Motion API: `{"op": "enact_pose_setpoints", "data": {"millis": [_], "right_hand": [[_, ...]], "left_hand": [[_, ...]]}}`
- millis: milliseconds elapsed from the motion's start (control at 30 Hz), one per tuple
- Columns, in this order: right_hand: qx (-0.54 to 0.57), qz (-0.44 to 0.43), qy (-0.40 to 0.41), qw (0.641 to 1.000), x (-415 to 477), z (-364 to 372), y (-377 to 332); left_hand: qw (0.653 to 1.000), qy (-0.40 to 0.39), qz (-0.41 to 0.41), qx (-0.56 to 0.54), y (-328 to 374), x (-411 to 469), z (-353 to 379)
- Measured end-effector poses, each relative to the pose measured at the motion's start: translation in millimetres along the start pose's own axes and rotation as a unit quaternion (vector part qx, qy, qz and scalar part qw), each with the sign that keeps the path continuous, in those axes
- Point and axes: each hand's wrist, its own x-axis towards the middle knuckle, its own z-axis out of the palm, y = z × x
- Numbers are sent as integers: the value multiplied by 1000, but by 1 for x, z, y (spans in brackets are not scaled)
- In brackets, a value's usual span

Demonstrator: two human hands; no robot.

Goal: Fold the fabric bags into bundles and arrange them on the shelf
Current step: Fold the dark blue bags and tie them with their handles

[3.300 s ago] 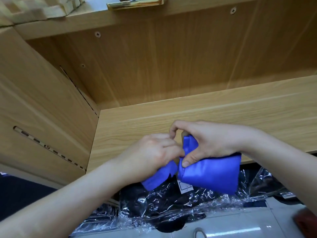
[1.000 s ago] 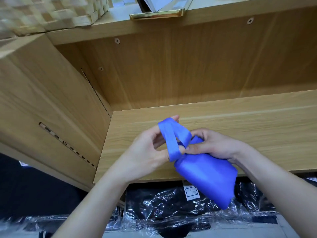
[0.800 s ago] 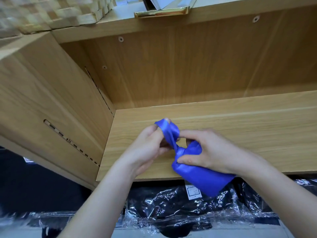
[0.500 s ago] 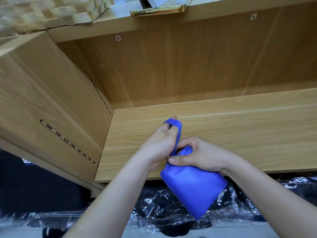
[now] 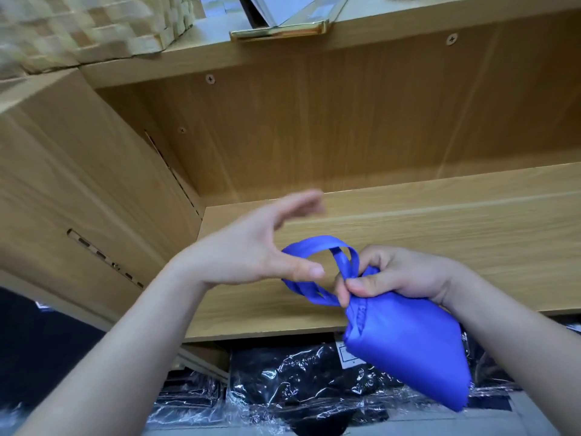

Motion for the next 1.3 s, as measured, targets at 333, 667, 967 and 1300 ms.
{"op": "enact_pose_setpoints", "data": {"millis": [333, 667, 967, 1300], "right_hand": [[29, -37, 86, 995, -7, -13, 5], [114, -107, 347, 925, 6, -6, 12], [217, -94, 342, 909, 17, 1, 12], [251, -149, 340, 894, 17, 11, 9]], "left_hand": [[914, -91, 34, -393, -29, -5, 32], [988, 146, 40, -21, -20, -30, 120], [954, 273, 86, -88, -30, -11, 98], [948, 186, 69, -248, -41, -7, 75]]}}
